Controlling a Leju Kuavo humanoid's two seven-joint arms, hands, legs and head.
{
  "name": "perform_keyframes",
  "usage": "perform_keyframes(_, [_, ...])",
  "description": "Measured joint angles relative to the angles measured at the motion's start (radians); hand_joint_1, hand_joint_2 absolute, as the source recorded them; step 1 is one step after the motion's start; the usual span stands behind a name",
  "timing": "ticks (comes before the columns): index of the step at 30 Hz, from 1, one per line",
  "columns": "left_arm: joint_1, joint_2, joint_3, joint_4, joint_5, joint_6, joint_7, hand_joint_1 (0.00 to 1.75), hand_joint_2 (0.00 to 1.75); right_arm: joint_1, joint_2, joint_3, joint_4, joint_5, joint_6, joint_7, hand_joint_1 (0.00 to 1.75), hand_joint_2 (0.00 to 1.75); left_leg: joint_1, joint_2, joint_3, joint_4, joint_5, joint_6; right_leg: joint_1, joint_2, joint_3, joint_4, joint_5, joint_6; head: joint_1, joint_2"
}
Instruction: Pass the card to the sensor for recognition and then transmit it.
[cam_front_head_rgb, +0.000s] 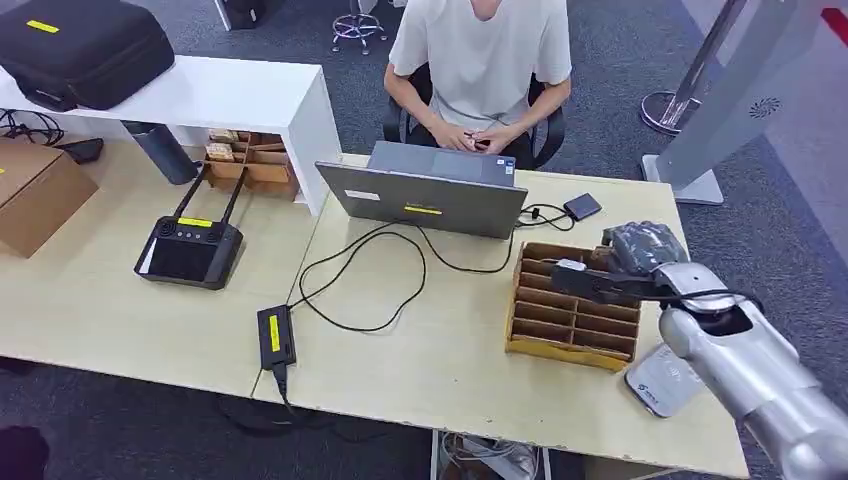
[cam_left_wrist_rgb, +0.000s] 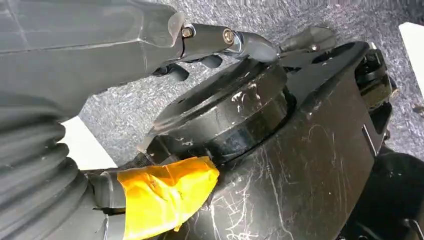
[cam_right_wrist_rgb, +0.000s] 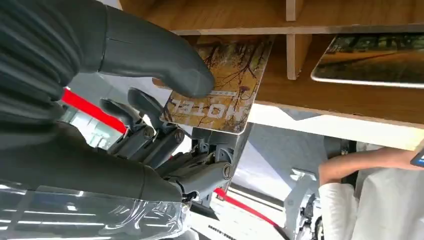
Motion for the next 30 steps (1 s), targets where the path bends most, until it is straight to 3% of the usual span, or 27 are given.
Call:
perform_keyframes(7, [0.001,-0.008,0.0,-0.004,-0.012,0.033,0.002,0.0,1.75,0.015,-0.008,-0.015,-0.015,0.012,-0.001,0.003,1.68,1.75,0.0,0.0,0.0,0.0,0.0,0.0,0.0,0.0,0.0,0.0,0.0,0.0,0.0,0.0])
perform_keyframes(15, [-0.003,-0.012,0.0,0.01,-0.03,0.005,0.011,0.0,1.75,0.006,-0.012,-0.028,-0.025,0.034,0.009,-0.005,1.68,1.75,0.0,0.0,-0.001,0.0,0.0,0.0,0.0,0.0,0.0,0.0,0.0,0.0,0.0,0.0])
perform_keyframes(30, [-0.008,-0.036,0.0,0.078,-0.045,-0.049,0.007,0.0,1.75,-0.125,-0.011,-0.028,-0.04,0.074,-0.006,-0.023,1.68,1.75,0.0,-0.001,-0.001,0.0,0.0,0.0,0.0,0.0,0.0,0.001,0.0,0.0,0.0,0.0])
